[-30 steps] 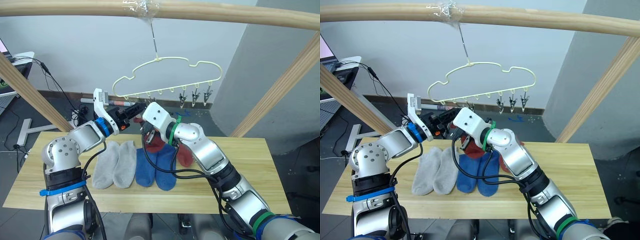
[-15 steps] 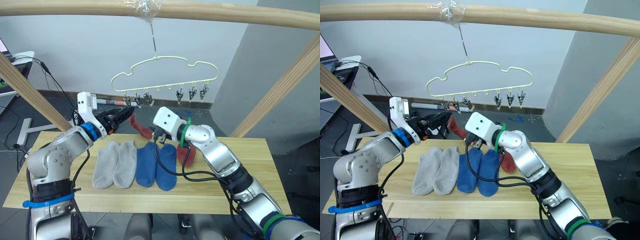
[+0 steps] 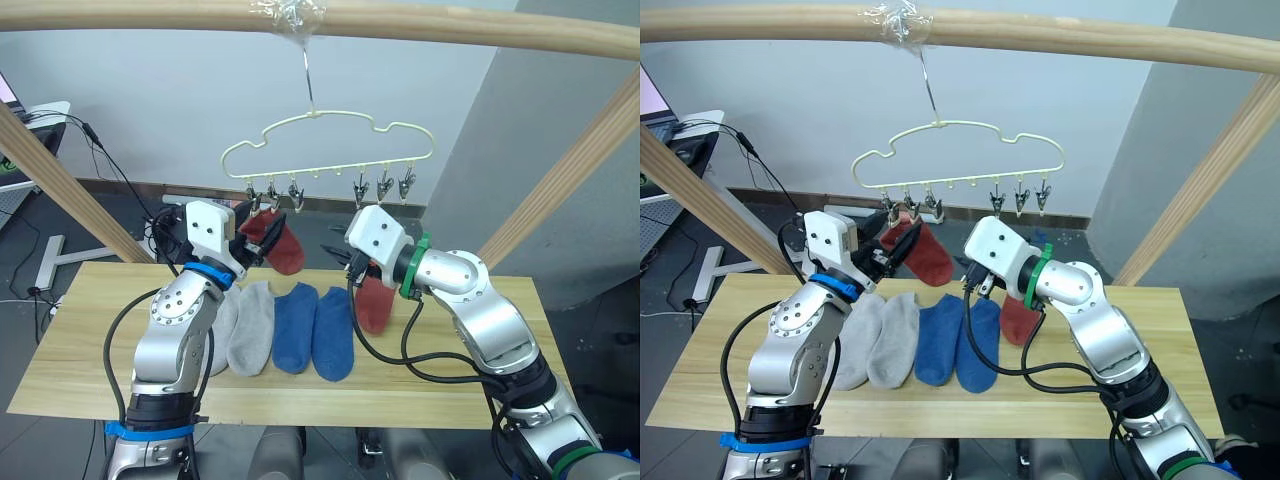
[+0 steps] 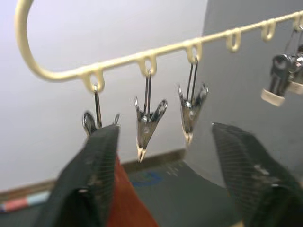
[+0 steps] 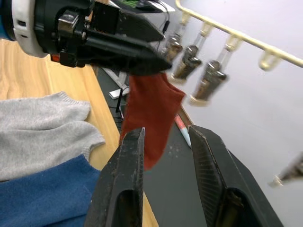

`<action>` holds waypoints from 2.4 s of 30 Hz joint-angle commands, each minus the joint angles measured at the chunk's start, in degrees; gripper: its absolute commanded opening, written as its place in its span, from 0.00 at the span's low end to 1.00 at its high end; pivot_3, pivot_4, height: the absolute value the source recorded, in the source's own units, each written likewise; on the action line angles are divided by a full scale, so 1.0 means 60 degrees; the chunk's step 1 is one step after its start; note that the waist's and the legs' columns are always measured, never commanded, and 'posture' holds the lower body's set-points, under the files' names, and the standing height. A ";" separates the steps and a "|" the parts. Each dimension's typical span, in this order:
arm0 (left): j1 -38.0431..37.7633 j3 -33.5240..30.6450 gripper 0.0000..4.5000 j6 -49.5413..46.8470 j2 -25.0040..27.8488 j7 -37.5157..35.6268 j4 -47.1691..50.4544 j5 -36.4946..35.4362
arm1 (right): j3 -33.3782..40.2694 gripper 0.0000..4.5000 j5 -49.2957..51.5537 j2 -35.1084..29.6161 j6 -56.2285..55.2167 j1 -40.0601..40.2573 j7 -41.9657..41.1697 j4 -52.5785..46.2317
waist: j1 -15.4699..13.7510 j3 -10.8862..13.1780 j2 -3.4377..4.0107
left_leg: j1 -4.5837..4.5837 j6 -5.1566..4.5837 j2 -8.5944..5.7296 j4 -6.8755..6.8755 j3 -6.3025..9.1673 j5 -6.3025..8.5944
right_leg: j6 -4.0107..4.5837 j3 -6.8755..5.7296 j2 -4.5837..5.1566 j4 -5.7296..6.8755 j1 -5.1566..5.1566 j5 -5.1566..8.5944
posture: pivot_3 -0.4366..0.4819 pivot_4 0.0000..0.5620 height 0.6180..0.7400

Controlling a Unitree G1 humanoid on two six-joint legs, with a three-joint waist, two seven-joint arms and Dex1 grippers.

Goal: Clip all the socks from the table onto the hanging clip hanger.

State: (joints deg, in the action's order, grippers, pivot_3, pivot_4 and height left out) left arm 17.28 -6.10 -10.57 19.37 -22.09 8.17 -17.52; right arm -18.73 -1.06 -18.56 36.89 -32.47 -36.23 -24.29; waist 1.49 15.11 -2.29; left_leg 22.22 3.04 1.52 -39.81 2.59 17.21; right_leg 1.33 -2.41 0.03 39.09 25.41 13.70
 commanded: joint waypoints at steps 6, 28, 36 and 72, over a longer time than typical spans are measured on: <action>0.0707 0.0199 0.58 0.1047 -0.0578 0.0537 -0.0869 0.0835 | 0.0756 0.33 0.0555 -0.0533 0.0292 0.0035 -0.0076 -0.0801 | 0.0006 0.0001 0.0001 | 0.0014 -0.0003 -0.0001 -0.0003 -0.0008 0.0000 | -0.0006 -0.0017 -0.0002 -0.0003 0.0000 0.0003 | 0.43 0.45 0.61; 0.1914 0.0016 0.58 0.2991 -0.1114 0.1054 -0.3461 0.1411 | 0.1003 0.33 0.1265 -0.0922 0.0241 0.0146 0.0049 -0.1049 | 0.0028 0.0001 0.0001 | 0.0030 -0.0009 -0.0002 -0.0005 0.0002 0.0003 | -0.0002 -0.0043 -0.0001 -0.0008 0.0001 0.0001 | 0.40 0.46 0.61; 0.2187 0.0068 0.58 0.2972 -0.1206 0.1172 -0.3378 0.1448 | 0.1016 0.33 0.1417 -0.0989 0.0037 0.0210 -0.0034 -0.0981 | 0.0029 0.0001 0.0001 | 0.0033 -0.0008 -0.0002 -0.0005 0.0006 0.0003 | -0.0002 -0.0049 -0.0001 -0.0008 0.0001 0.0001 | 0.41 0.45 0.61; 0.2384 0.0279 0.05 0.1227 -0.1152 0.0817 -0.2156 0.1384 | 0.0839 1.00 -0.0626 0.2225 -0.2676 0.0688 0.4490 0.7376 | 0.0039 0.0002 0.0002 | 0.0043 -0.0008 0.0001 -0.0014 -0.0001 0.0001 | 0.0010 -0.0045 -0.0005 -0.0004 0.0009 -0.0006 | 0.41 0.44 0.61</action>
State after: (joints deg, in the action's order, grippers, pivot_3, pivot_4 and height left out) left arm 30.64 -4.40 -3.53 12.25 -16.94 -7.49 -8.77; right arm -15.04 -4.15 -5.38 24.34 -27.23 -10.77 17.01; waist 1.72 15.12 -2.27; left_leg 22.49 2.99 1.52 -39.89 2.58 17.22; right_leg 1.44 -2.67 0.00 39.06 25.46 13.63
